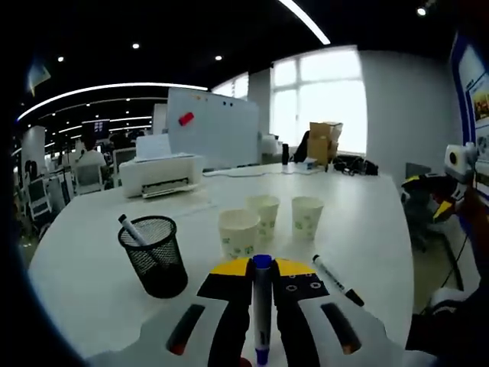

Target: Place the scattered laser pointers and whiteboard markers into the pen holder and stack the scattered paper cups together

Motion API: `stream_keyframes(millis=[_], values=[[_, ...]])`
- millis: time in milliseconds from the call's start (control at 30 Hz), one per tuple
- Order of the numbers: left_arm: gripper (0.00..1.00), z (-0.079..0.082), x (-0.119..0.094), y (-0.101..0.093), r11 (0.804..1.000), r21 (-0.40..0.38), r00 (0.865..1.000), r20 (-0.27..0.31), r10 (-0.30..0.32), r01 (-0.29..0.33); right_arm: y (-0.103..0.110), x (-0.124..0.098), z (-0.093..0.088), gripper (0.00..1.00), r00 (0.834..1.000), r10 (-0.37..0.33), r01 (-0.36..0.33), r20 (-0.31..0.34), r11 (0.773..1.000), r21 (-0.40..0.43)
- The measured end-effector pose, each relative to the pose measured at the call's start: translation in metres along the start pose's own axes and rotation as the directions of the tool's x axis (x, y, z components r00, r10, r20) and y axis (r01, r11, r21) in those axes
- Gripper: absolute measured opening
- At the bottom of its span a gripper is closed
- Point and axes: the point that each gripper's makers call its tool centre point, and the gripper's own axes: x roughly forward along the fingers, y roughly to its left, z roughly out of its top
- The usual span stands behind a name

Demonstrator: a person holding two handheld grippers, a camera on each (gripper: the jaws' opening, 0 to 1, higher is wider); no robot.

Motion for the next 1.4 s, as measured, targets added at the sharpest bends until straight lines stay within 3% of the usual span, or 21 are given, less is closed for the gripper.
stream_keyframes(millis=[667,1400], values=[[0.15,0.001,-0.004,-0.008,1.000,0.007,1.000,-0.002,-0.015,0.015,0.002,0.001,0.003,0.78,1.000,0.004,-0.003,0.002,1.000,-0.008],[0.15,0.018,-0.015,-0.011,0.999,0.036,1.000,0.022,-0.015,0.014,0.002,0.000,0.003,0.78,1.000,0.001,-0.001,0.000,1.000,-0.009]])
